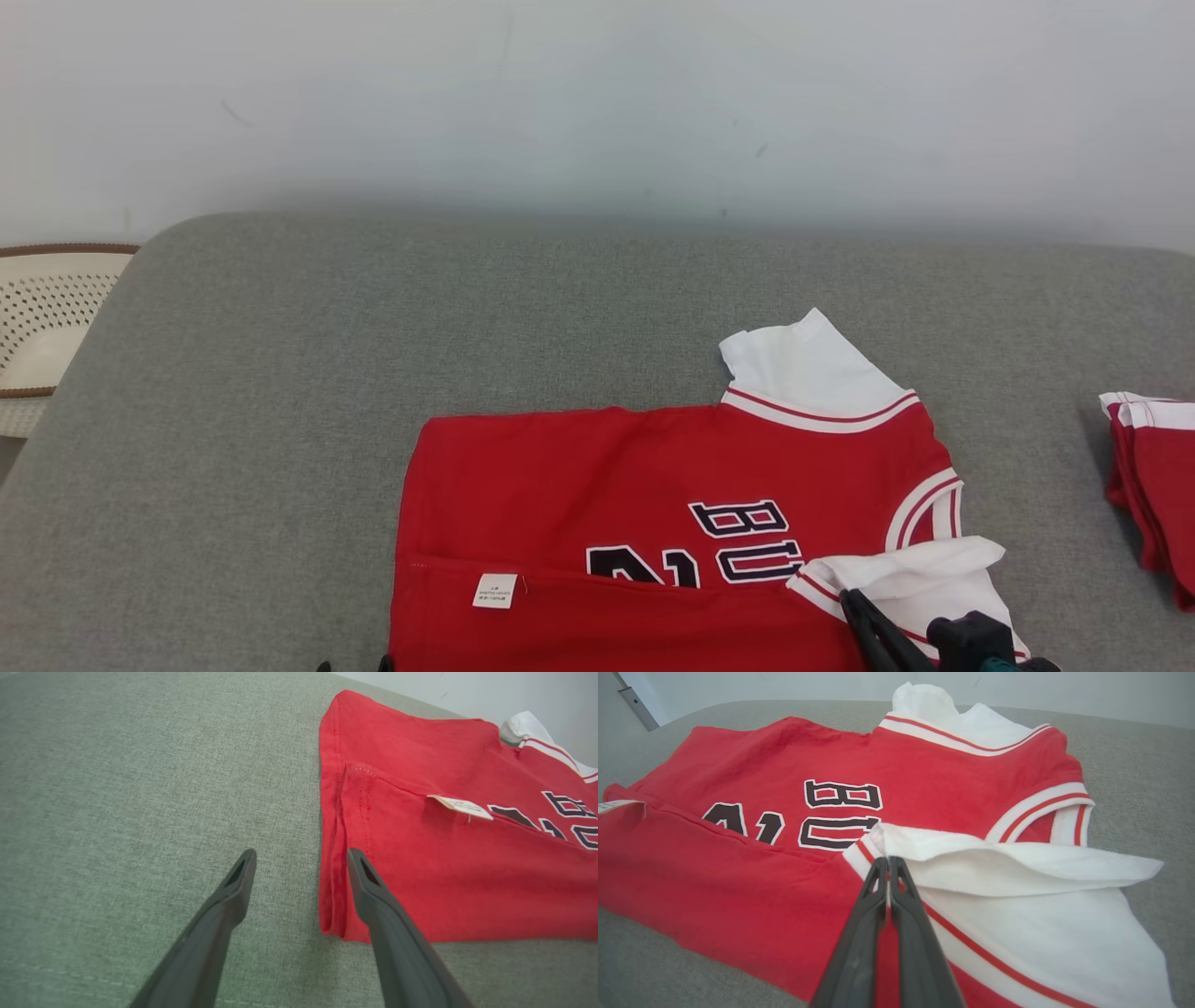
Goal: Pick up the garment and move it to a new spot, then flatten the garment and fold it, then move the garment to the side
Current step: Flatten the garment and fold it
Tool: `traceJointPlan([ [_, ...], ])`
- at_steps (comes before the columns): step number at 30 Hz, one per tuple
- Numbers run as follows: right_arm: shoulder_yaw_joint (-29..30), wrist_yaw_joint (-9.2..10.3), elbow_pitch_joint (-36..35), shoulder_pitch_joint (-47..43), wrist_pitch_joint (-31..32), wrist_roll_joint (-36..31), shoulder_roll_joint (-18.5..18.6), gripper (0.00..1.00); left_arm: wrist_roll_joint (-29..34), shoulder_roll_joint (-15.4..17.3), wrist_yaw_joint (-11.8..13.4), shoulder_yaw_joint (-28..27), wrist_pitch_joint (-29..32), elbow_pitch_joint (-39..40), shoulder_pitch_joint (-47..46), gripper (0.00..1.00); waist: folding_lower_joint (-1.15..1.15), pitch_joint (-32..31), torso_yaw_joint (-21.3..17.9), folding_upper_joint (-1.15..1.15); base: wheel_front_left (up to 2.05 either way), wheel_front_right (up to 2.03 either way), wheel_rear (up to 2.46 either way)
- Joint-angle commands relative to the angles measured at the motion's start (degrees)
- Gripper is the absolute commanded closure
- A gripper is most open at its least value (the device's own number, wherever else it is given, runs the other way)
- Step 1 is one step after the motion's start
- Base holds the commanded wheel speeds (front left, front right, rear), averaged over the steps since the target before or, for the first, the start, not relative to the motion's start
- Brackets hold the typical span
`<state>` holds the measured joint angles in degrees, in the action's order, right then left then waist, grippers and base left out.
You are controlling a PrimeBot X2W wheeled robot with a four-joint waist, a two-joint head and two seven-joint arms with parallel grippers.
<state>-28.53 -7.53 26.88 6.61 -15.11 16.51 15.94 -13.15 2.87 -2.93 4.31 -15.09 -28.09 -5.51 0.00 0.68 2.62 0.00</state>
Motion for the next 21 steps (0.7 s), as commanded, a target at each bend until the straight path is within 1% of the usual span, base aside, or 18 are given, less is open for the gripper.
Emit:
traceJointPlan([
  [1,0.4,0.1,0.1,1.1,0.0,-0.4,-0.1,1.0,0.0,0.1,0.2,-0.1,-0.1,0.2,1.0,0.0,0.0,0.2,0.0,0.0,0.0,0.0,0.0],
  [7,0.8,0.1,1.3,3.6,0.0,-1.1,-0.2,1.0,-0.1,0.1,0.2,0.0,-0.1,0.2,0.5,0.0,0.0,0.7,-0.2,0.0,0.0,0.0,0.0],
  [14,-0.1,0.1,5.1,8.7,0.0,-1.7,-0.3,1.0,-0.5,0.1,0.3,1.0,-0.1,-0.3,-1.1,0.0,0.0,1.5,0.6,0.0,0.0,0.0,0.0],
  [15,-0.1,0.1,5.7,9.3,0.0,-1.5,-0.4,0.93,-0.6,0.1,0.3,1.2,-0.1,-0.4,-1.3,0.0,0.0,1.7,0.8,0.0,0.0,0.0,0.0],
  [16,-0.2,0.1,7.0,10.4,0.0,-1.6,-0.7,0.22,-0.7,0.1,0.4,1.4,-0.1,-0.4,-1.6,0.0,0.0,1.9,1.2,0.0,0.0,0.0,0.0],
  [17,-0.2,0.1,7.5,10.8,0.0,-1.6,-0.8,0.0,-0.7,0.1,0.4,1.5,-0.1,-0.3,-1.5,0.0,0.0,2.0,1.4,0.0,0.0,0.0,0.0],
  [21,0.4,0.1,8.5,12.3,0.0,-2.0,-1.1,0.0,-0.1,0.1,0.8,1.5,-0.1,0.4,-1.8,0.0,0.0,2.3,1.9,0.0,0.0,0.0,0.0],
])
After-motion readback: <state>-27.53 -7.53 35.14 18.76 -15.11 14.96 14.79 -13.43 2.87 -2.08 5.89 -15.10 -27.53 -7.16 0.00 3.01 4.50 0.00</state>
